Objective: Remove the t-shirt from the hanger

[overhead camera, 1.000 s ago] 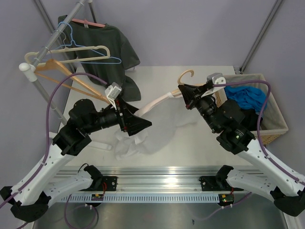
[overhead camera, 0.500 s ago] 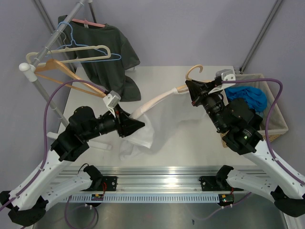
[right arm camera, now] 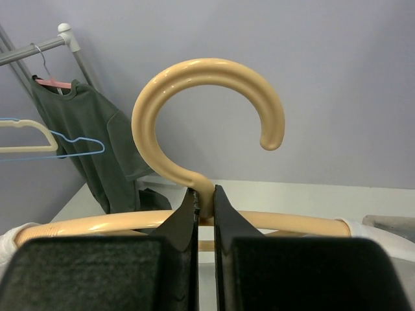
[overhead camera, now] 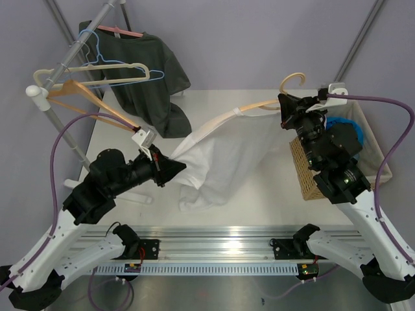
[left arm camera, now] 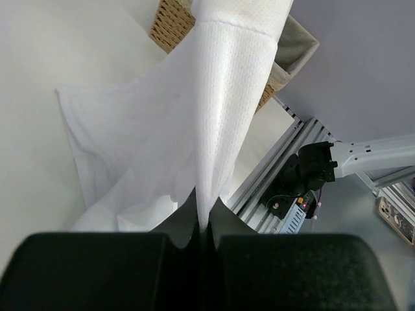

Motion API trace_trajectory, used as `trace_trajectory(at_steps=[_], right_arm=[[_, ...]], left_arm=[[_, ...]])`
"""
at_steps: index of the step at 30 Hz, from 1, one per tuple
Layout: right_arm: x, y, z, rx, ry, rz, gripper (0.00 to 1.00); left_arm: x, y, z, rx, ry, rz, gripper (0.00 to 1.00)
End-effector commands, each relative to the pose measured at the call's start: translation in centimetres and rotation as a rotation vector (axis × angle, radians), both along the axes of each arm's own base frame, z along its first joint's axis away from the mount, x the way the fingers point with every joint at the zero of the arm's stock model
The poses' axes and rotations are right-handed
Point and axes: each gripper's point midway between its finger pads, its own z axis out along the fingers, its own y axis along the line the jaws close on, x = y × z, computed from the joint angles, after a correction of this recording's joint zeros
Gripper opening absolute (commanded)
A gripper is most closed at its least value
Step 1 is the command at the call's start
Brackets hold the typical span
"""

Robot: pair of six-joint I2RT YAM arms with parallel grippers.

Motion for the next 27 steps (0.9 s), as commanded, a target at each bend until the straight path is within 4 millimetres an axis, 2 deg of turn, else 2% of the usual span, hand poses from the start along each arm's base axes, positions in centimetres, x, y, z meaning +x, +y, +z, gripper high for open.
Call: trace_trajectory(at_steps=[1, 8, 12, 16, 18, 27], right_arm=[[-1.9, -1.8, 4.1, 0.078, -0.096, -0.012, 0.0], [-2.3, -3.5, 5.2, 0.107, -0.102, -0.07, 0.0], [-2.6, -5.5, 5.9, 0.143, -0.098, -0.162, 0.0], [-2.9, -7.2, 5.9, 0.171, -0.105, -0.233, 0.0], [-3.0, -7.3, 5.9, 0.175, -0.101, -0.236, 0.0], [-2.8, -7.6, 6.2, 0.184, -0.075, -0.254, 0.0]], left_arm=[[0.6, 1.1, 0.4, -0.004, -0.027, 0.069, 0.0], [2.4, 3.0, -1.3, 0.023, 0.013, 0.231, 0.0], [2.9, 4.4, -1.8, -0.001, 0.032, 0.329, 0.0], [3.0, 6.2, -1.0, -0.058, 0.021, 0.418, 0.0], [3.0, 6.2, -1.0, -0.066, 0.026, 0.421, 0.0], [4.0, 5.6, -4.2, 0.005, 0.084, 0.44, 0.0]])
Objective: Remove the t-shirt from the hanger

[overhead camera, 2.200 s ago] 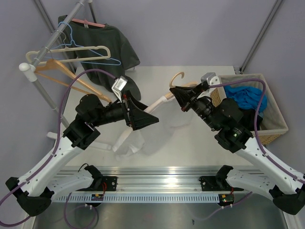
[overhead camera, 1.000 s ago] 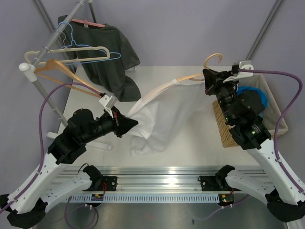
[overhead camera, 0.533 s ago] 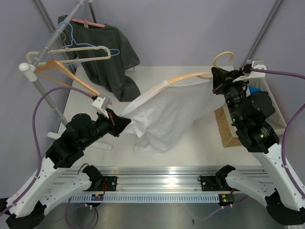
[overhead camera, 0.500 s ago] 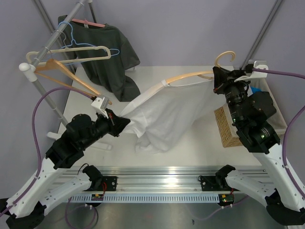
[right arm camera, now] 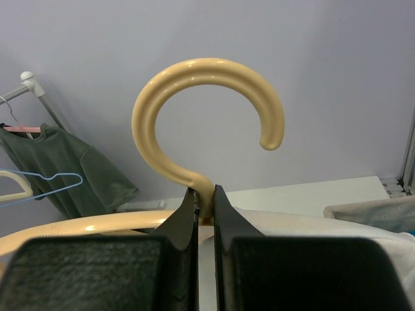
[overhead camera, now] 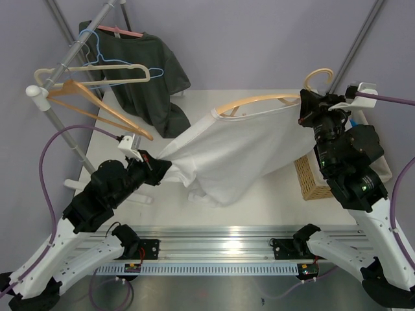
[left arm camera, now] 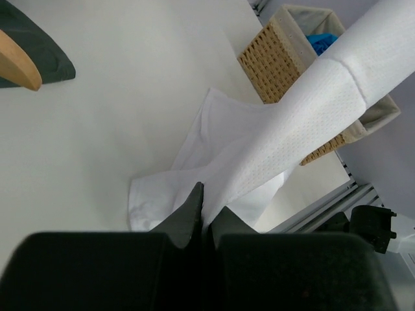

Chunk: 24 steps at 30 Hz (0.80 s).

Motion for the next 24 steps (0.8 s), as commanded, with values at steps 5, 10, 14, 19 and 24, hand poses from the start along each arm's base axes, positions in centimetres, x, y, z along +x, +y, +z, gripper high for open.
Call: trace_trajectory(at_steps=[5, 10, 14, 19, 24], right_arm=[[-1.3, -3.7, 3.9, 0.093, -0.065, -0.144, 0.0], [-1.8, -4.5, 4.5, 0.11, -0.08, -0.162, 0.0], [-2.3, -4.9, 5.0, 0.117, -0.088, -0.168, 0.0], [-2.4, -2.6, 5.2, 0.105, -0.103, -0.039, 0.0], [-1.6, 4.9, 3.5, 0.052, -0.073, 0.309, 0.0]], left_arm=[[1.4, 1.3, -1.8, 0.024, 0.022, 0.115, 0.0], [1.3, 2.0, -1.5, 0.014, 0.005, 0.139, 0.0], [1.3, 1.9, -1.9, 0.026, 0.013, 0.132, 0.0], [1.2, 0.0, -1.2, 0.011, 0.002, 0.044, 0.0], [2.6, -3.6, 0.4, -0.018, -0.008, -0.054, 0.04]])
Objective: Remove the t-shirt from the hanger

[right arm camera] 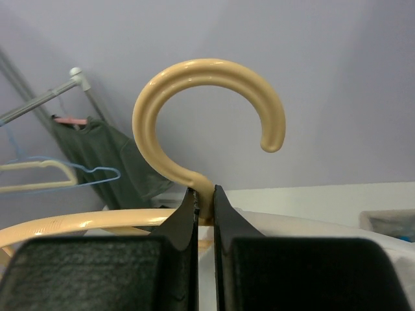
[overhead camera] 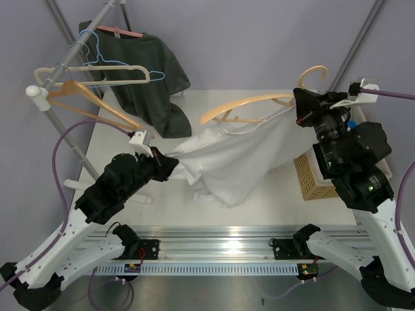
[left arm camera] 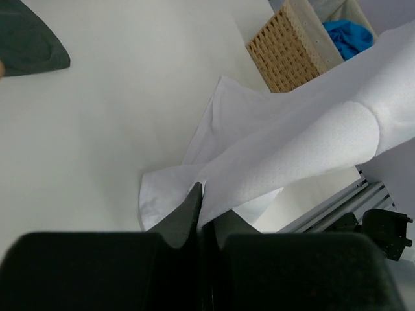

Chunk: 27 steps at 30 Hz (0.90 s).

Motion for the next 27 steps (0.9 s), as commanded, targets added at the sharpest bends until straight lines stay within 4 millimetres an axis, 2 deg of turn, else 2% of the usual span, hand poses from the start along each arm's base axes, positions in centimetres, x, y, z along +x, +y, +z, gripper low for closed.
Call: trace_trajectory(at_steps=[1, 2, 4, 5, 7, 8, 11, 14, 16, 17, 18, 19, 20, 22, 25, 27], right_arm=[[-0.9, 4.4, 2.0, 0.019, -0.079, 0.245, 0.0], [-0.6, 6.1, 1.4, 0.0, -0.074, 0.319, 0.0], [0.2, 7.5, 0.2, -0.027, -0.05, 0.363, 0.0], [1.2, 8.2, -0.9, -0.051, -0.022, 0.367, 0.0], [2.1, 8.7, -2.1, -0.08, 0.004, 0.364, 0.0], [2.8, 9.0, -2.9, -0.108, 0.015, 0.359, 0.0], [3.4, 10.0, -4.9, -0.161, 0.034, 0.39, 0.0], [3.6, 10.7, -5.6, -0.175, 0.044, 0.421, 0.0], [3.3, 11.5, -6.3, -0.176, 0.067, 0.472, 0.0], [3.3, 12.0, -7.4, -0.176, 0.089, 0.498, 0.0], [3.1, 12.6, -7.5, -0.168, 0.077, 0.526, 0.0], [3.0, 13.2, -8.4, -0.159, 0.093, 0.562, 0.0], [3.4, 13.7, -10.1, -0.158, 0.129, 0.572, 0.0], [3.9, 14.2, -11.5, -0.157, 0.15, 0.581, 0.0], [4.2, 14.9, -14.1, -0.178, 0.181, 0.609, 0.0], [4.2, 15.3, -13.5, -0.167, 0.142, 0.631, 0.0]], left_arm=[[1.4, -2.7, 2.6, -0.034, -0.046, -0.072, 0.06], [1.7, -3.2, 4.0, -0.039, -0.067, -0.083, 0.08], [2.7, -4.3, 3.9, -0.015, -0.044, -0.099, 0.14], [3.0, -4.6, 5.1, -0.019, -0.064, -0.106, 0.32], [3.5, -5.5, 4.9, 0.002, -0.056, -0.127, 0.61], [3.2, -5.8, 5.2, 0.003, -0.064, -0.16, 0.78], [3.1, -5.1, 5.5, 0.019, -0.097, -0.147, 0.9], [2.9, -3.5, 7.3, 0.015, -0.164, -0.099, 0.94], [2.0, -2.8, 9.3, -0.013, -0.216, -0.099, 0.95], [1.7, -2.7, 10.1, -0.026, -0.234, -0.107, 0.95], [1.4, -2.6, 11.3, -0.04, -0.258, -0.113, 0.96], [1.1, -2.6, 11.9, -0.039, -0.276, -0.126, 0.96], [0.6, -3.0, 12.3, -0.042, -0.285, -0.168, 0.96], [0.2, -3.3, 13.3, -0.036, -0.301, -0.204, 0.96], [0.6, -3.3, 11.7, 0.023, -0.251, -0.199, 0.98], [1.1, -2.8, 10.8, 0.05, -0.243, -0.168, 0.99]])
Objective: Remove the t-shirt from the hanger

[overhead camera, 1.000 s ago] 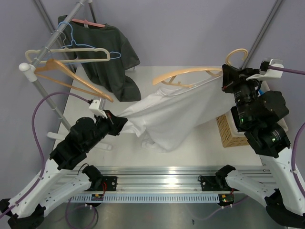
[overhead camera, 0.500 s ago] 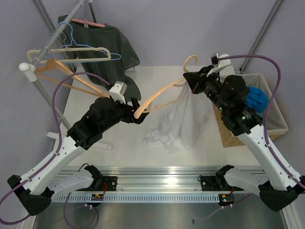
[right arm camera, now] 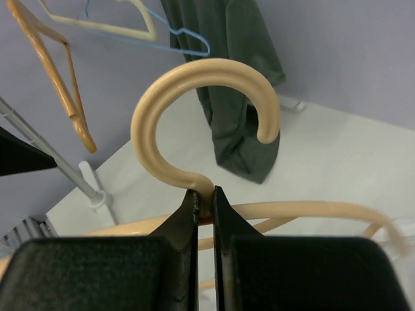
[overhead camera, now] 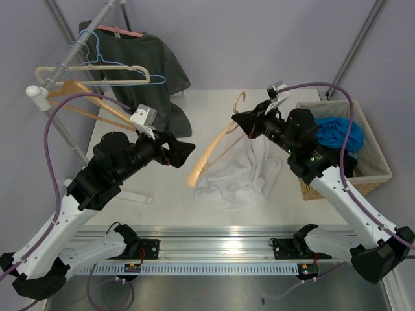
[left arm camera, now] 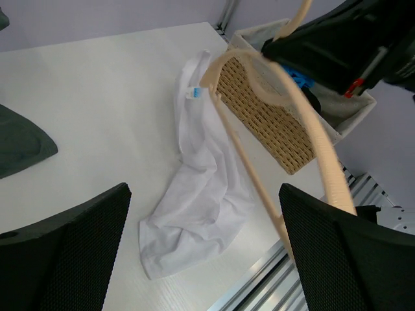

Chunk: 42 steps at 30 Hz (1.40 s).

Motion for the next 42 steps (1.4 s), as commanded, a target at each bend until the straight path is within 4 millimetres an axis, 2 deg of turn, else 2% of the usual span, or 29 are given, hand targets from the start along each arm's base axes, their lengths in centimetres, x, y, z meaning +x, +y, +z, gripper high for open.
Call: trace_trajectory(at_steps=[1, 5, 7, 9, 11, 12, 13, 14, 15, 16, 18, 19, 20, 22, 23, 26, 30, 34, 39, 42], right_arm=[[0.3, 1.0, -0.7, -0.01, -0.04, 0.056, 0.0], [0.3, 1.0, -0.1, 0.01, -0.051, 0.05, 0.0], [0.2, 1.1, -0.1, 0.011, -0.048, 0.058, 0.0], [0.2, 1.3, -0.1, 0.01, -0.04, 0.066, 0.0], [0.5, 1.4, -0.7, 0.005, -0.029, 0.065, 0.0], [0.6, 1.4, -0.8, 0.007, -0.032, 0.06, 0.0], [0.9, 1.6, -1.3, 0.003, -0.027, 0.054, 0.0], [1.1, 1.6, -1.4, 0.001, -0.022, 0.046, 0.0], [1.3, 1.7, -1.7, -0.005, -0.02, 0.038, 0.0], [1.8, 1.8, -2.1, -0.01, -0.013, 0.022, 0.0], [2.0, 2.1, -2.4, -0.013, -0.006, 0.008, 0.0], [2.3, 2.1, -2.8, -0.016, 0.002, -0.01, 0.0], [2.4, 2.2, -2.9, -0.016, 0.003, -0.015, 0.0], [2.6, 2.4, -3.0, -0.016, -0.001, -0.034, 0.0], [2.6, 2.5, -3.2, -0.022, -0.001, -0.037, 0.0], [2.6, 2.5, -3.1, -0.029, -0.007, -0.062, 0.0], [2.6, 1.9, -2.9, -0.019, -0.005, -0.107, 0.0], [2.3, 2.2, -3.0, -0.027, -0.007, -0.095, 0.0], [2.2, 2.8, -3.5, -0.037, 0.005, -0.083, 0.0], [2.2, 3.0, -3.8, -0.043, 0.012, -0.078, 0.0]], left_arm=[[0.2, 0.3, 1.0, 0.01, -0.049, 0.007, 0.99], [1.4, 1.5, -2.5, 0.082, 0.0, 0.097, 0.99], [1.5, 2.0, -2.5, 0.078, 0.004, 0.121, 0.99], [1.0, 1.7, -1.6, 0.047, -0.004, 0.097, 0.99], [-0.1, 0.4, -0.6, 0.021, -0.005, 0.006, 0.99], [-0.6, -0.2, 0.7, -0.004, -0.016, -0.038, 0.99], [-0.8, -1.3, 1.4, -0.018, -0.005, -0.088, 0.99], [-0.6, -1.9, 0.8, -0.01, 0.017, -0.104, 0.99], [-0.6, -2.3, 1.9, -0.028, 0.011, -0.12, 0.99], [0.2, -3.3, 1.2, -0.008, 0.039, -0.13, 0.99], [0.9, -4.2, 1.3, 0.002, 0.05, -0.141, 0.98], [1.3, -4.6, 1.9, 0.0, 0.046, -0.143, 0.98], [2.1, -5.6, 1.0, 0.02, 0.077, -0.156, 0.98], [2.7, -6.4, 1.2, 0.032, 0.086, -0.17, 0.95], [3.5, -7.2, 0.1, 0.056, 0.112, -0.175, 0.94], [4.5, -8.2, -1.3, 0.093, 0.148, -0.186, 0.89], [5.5, -8.1, -2.7, 0.131, 0.16, -0.15, 0.81], [6.3, -7.9, -3.3, 0.154, 0.156, -0.114, 0.72], [6.4, -8.9, -3.4, 0.166, 0.155, -0.131, 0.55], [6.3, -9.6, -3.8, 0.181, 0.155, -0.144, 0.48]])
